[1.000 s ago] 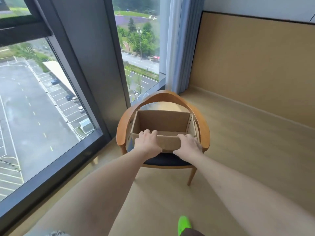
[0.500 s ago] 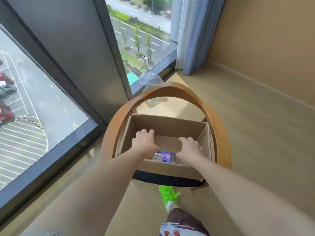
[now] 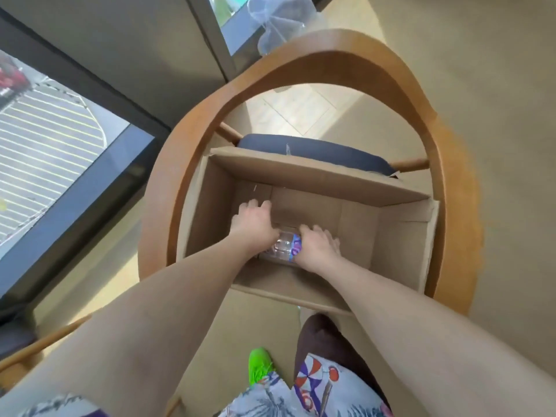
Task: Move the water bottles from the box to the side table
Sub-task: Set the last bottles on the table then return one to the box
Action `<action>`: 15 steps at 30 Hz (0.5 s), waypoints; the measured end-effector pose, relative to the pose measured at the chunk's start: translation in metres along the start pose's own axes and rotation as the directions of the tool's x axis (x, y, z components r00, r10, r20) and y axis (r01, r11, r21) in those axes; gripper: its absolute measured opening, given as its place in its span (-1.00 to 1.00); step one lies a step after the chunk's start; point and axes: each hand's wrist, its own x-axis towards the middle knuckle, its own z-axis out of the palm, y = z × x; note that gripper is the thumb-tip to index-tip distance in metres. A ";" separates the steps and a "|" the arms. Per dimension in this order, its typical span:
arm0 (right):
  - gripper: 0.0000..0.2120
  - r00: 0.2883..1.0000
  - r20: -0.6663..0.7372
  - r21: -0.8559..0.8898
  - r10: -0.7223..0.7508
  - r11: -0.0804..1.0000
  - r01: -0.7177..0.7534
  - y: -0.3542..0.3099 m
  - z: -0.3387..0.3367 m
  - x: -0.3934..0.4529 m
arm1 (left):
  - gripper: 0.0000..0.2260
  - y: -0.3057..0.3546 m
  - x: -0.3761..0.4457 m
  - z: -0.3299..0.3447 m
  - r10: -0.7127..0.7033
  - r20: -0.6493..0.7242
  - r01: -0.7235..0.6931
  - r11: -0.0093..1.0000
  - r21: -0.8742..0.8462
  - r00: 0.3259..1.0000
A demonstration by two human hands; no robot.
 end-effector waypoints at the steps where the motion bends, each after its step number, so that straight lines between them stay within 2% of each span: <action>1: -0.52 1.000 0.020 -0.018 -0.006 1.000 0.007 -0.001 0.006 0.008 | -0.60 -0.003 0.005 0.007 -0.010 -0.003 0.010 1.000 -0.022 1.000; 5: -0.34 0.997 0.076 -0.121 -0.022 0.992 0.032 -0.007 0.028 0.031 | -0.64 -0.012 0.016 0.025 -0.037 -0.035 0.033 0.993 -0.116 0.999; 9: -0.32 0.997 0.068 -0.207 -0.048 0.977 0.061 -0.008 0.039 0.040 | -0.58 -0.016 0.019 0.027 -0.068 -0.029 0.062 0.983 -0.173 0.997; 15: -0.28 0.999 0.037 -0.110 0.028 0.994 -0.024 -0.005 0.026 0.025 | -0.54 -0.023 0.002 0.013 -0.108 -0.058 0.093 0.972 -0.218 0.992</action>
